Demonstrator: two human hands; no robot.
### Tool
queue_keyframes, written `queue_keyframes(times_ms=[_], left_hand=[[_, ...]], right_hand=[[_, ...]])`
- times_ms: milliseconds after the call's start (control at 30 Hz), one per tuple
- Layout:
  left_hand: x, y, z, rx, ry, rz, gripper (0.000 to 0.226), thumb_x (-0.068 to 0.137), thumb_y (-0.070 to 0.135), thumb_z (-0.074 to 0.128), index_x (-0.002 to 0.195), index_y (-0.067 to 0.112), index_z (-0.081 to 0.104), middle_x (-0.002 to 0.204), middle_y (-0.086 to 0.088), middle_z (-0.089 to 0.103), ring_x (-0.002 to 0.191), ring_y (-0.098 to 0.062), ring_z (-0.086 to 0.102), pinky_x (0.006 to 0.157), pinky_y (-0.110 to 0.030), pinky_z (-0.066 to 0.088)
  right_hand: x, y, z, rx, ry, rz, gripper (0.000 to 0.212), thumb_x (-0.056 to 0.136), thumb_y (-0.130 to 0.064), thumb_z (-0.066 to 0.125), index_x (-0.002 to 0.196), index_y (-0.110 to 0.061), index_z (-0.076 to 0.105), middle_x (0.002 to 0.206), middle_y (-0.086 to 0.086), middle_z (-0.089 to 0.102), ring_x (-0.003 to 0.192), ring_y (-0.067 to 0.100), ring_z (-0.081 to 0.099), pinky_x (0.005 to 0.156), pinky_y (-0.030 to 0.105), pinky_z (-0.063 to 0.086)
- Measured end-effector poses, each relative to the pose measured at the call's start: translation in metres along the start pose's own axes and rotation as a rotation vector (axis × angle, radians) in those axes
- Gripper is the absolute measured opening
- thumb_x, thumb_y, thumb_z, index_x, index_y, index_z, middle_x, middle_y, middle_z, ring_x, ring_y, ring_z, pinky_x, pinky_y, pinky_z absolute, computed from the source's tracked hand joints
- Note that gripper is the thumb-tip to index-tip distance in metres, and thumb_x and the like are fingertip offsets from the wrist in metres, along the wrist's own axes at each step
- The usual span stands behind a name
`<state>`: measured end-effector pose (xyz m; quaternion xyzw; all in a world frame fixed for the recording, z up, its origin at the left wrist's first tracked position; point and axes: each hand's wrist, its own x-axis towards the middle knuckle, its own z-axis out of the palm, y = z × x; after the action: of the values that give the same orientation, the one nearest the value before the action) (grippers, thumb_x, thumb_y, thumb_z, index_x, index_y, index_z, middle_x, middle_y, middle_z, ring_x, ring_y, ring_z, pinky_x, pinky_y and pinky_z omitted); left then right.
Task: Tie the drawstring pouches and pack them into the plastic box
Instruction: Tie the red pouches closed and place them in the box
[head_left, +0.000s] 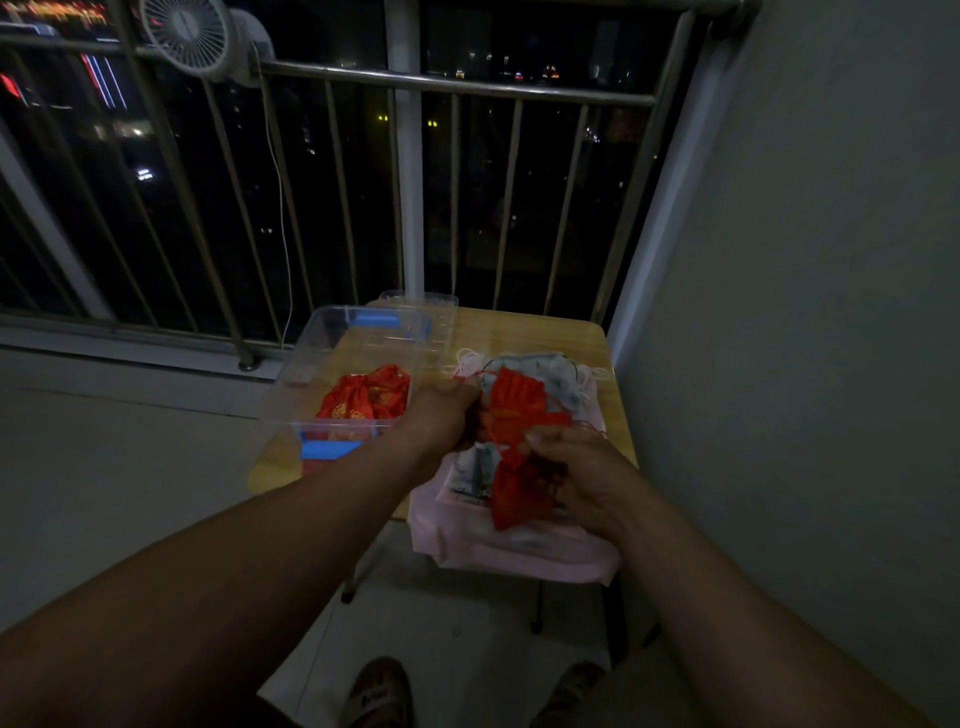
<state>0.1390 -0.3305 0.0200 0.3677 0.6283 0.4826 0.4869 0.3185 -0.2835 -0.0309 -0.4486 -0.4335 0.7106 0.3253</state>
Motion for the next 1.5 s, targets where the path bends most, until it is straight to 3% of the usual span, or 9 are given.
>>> queue_keyframes(times_ms=[200,300,467,600,733,800,967,1100,1500], left_hand=[[-0.006,0.029,0.007,0.273,-0.197,0.168,0.041,0.110,0.033,0.045,0.114,0.001,0.071,0.107,-0.013,0.073,0.098,-0.025,0.067,0.078,-0.027,0.052],[-0.005,0.030,0.011,0.340,-0.266,0.169,0.035,0.108,0.032,0.049,0.109,0.009,0.075,0.105,-0.005,0.076,0.091,-0.011,0.070,0.072,-0.018,0.053],[-0.004,0.026,0.011,0.351,-0.276,0.160,0.035,0.108,0.037,0.048,0.119,0.015,0.072,0.105,0.002,0.075,0.091,-0.004,0.069,0.070,-0.017,0.053],[-0.007,0.006,0.002,0.250,-0.281,0.120,0.034,0.107,0.044,0.048,0.123,0.019,0.063,0.109,-0.005,0.073,0.099,-0.021,0.071,0.090,-0.038,0.058],[-0.008,-0.013,-0.006,0.460,-0.306,0.184,0.020,0.102,0.047,0.056,0.109,0.032,0.067,0.112,0.005,0.072,0.108,-0.015,0.067,0.098,-0.043,0.055],[-0.010,-0.012,-0.008,0.489,-0.278,0.183,0.024,0.099,0.050,0.058,0.108,0.032,0.070,0.113,0.004,0.072,0.109,-0.018,0.067,0.098,-0.049,0.056],[-0.004,-0.011,-0.011,0.468,-0.239,0.203,0.018,0.105,0.023,0.057,0.100,0.012,0.070,0.101,-0.013,0.071,0.095,-0.025,0.070,0.090,-0.043,0.061],[-0.004,-0.014,-0.014,0.535,-0.218,0.257,0.018,0.106,0.022,0.055,0.098,0.011,0.067,0.088,-0.006,0.066,0.077,-0.014,0.062,0.068,-0.025,0.053],[0.000,-0.005,-0.016,0.380,-0.287,0.076,0.021,0.104,0.023,0.055,0.100,0.008,0.070,0.093,-0.007,0.069,0.083,-0.019,0.063,0.073,-0.031,0.054]], right_hand=[[-0.001,-0.005,0.011,-0.081,-0.099,0.083,0.029,0.090,-0.002,0.070,0.118,-0.005,0.071,0.109,0.013,0.077,0.112,0.032,0.069,0.101,0.052,0.053],[-0.003,-0.005,0.019,-0.150,-0.158,0.033,0.028,0.093,-0.003,0.067,0.120,-0.007,0.072,0.115,0.013,0.076,0.118,0.033,0.067,0.107,0.054,0.050],[-0.009,-0.012,0.027,-0.305,-0.161,-0.046,0.018,0.097,-0.008,0.064,0.111,-0.008,0.076,0.108,0.008,0.078,0.107,0.024,0.073,0.097,0.040,0.057],[-0.004,-0.011,0.021,-0.295,-0.026,-0.061,0.014,0.096,-0.011,0.065,0.091,-0.010,0.078,0.099,0.011,0.079,0.104,0.033,0.071,0.099,0.052,0.056],[0.000,-0.014,0.018,-0.312,0.048,-0.083,0.023,0.098,-0.009,0.061,0.082,-0.016,0.077,0.086,0.010,0.073,0.081,0.029,0.064,0.074,0.040,0.056],[0.001,-0.016,0.020,-0.343,0.061,-0.092,0.022,0.098,-0.013,0.063,0.082,-0.017,0.077,0.091,0.012,0.074,0.087,0.032,0.067,0.079,0.043,0.057],[0.000,-0.018,0.023,-0.380,0.053,-0.124,0.018,0.096,-0.019,0.068,0.082,-0.018,0.080,0.092,0.011,0.078,0.099,0.035,0.071,0.098,0.060,0.054],[-0.002,-0.022,0.022,-0.438,0.049,-0.153,0.018,0.096,-0.023,0.070,0.082,-0.017,0.079,0.092,0.010,0.078,0.100,0.034,0.071,0.096,0.055,0.057],[-0.006,-0.029,0.030,-0.736,0.085,-0.291,0.009,0.097,-0.017,0.068,0.103,-0.016,0.075,0.096,-0.006,0.070,0.089,0.010,0.063,0.074,0.023,0.048]])
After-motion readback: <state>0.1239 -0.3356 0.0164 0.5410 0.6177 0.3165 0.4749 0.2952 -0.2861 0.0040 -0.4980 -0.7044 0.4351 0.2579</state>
